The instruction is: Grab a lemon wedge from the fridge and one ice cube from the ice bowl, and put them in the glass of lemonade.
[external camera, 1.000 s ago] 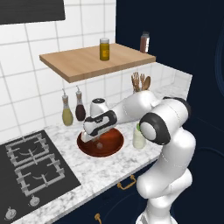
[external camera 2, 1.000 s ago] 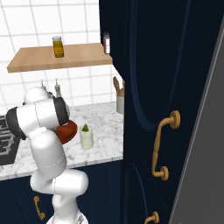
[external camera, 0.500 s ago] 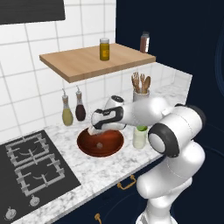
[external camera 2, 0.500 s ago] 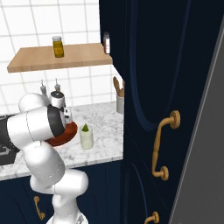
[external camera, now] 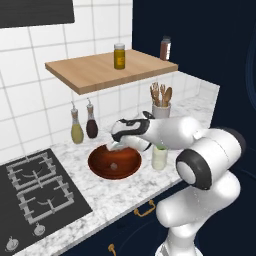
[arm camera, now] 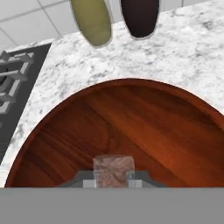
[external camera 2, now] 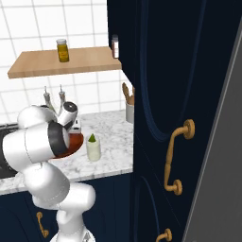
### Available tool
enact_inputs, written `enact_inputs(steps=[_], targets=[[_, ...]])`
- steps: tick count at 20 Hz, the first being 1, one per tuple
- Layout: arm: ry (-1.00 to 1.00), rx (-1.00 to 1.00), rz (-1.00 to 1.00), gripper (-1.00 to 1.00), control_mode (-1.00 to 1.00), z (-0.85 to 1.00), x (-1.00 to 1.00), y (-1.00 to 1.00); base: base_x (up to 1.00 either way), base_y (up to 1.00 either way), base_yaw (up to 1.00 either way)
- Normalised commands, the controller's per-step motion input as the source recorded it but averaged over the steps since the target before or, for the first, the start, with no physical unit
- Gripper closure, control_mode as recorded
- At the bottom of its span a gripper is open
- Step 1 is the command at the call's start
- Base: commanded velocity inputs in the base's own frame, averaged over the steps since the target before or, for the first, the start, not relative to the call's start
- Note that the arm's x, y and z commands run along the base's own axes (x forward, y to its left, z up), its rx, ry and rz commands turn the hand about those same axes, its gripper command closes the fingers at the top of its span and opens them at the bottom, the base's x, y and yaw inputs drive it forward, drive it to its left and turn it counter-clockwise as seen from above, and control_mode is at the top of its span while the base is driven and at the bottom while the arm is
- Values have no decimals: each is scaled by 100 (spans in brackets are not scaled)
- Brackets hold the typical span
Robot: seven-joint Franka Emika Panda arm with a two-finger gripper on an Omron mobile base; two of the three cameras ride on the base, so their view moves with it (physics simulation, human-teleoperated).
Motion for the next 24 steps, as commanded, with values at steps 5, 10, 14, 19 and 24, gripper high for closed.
enact_inputs(steps=[5,10,14,19,24], targets=[[0,-18,-7,100,-100,75,0,-17,0,0,0],[0,-33,-9,100,-100,82,0,-48,0,0,0],[5,-31,-10,100,-100,66,0,-49,0,0,0],[6,-14,-12,100,-100,24,9,-70,0,0,0],[0,7,-13,100,-100,0,0,-93,0,0,0]])
